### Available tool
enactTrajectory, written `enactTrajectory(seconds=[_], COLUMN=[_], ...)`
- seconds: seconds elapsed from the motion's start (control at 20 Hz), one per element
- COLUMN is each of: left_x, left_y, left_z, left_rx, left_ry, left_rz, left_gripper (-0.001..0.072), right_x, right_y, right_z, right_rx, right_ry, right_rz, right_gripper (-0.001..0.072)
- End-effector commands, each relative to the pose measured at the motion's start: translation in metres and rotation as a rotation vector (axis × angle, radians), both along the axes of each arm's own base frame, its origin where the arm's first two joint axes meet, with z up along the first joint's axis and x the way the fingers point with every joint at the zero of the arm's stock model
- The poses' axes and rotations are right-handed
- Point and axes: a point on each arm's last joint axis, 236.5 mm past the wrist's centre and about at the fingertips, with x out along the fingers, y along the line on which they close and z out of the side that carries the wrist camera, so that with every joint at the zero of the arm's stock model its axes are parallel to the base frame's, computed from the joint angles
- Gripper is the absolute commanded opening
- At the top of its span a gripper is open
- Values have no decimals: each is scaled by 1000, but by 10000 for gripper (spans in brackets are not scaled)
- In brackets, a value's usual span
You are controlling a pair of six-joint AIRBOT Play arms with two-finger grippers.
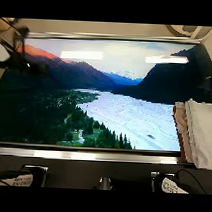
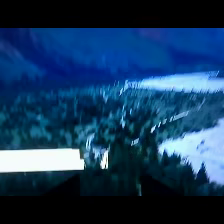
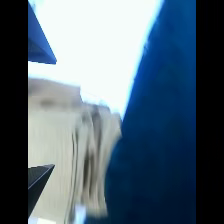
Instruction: Fold the shirts.
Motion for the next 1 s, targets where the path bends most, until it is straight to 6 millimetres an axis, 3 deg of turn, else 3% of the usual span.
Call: enactTrajectory(seconds=[0.0, 0.15, 0.25, 0.95], left_x=[-67, -53, -49, -49], left_y=[16, 16, 16, 16], left_z=[-59, -35, -26, -27], left_rx=[109, 69, 66, 66], left_ry=[270, 90, 61, 63], left_rz=[25, 92, 89, 88], left_gripper=[471, 484, 484, 484], right_x=[-26, -24, -25, -24], right_y=[74, 71, 72, 71], right_z=[-51, -52, -52, -52], right_rx=[110, 105, 103, 102], right_ry=[219, 218, 218, 215], right_rz=[135, 123, 133, 133], right_gripper=[642, 644, 643, 643])
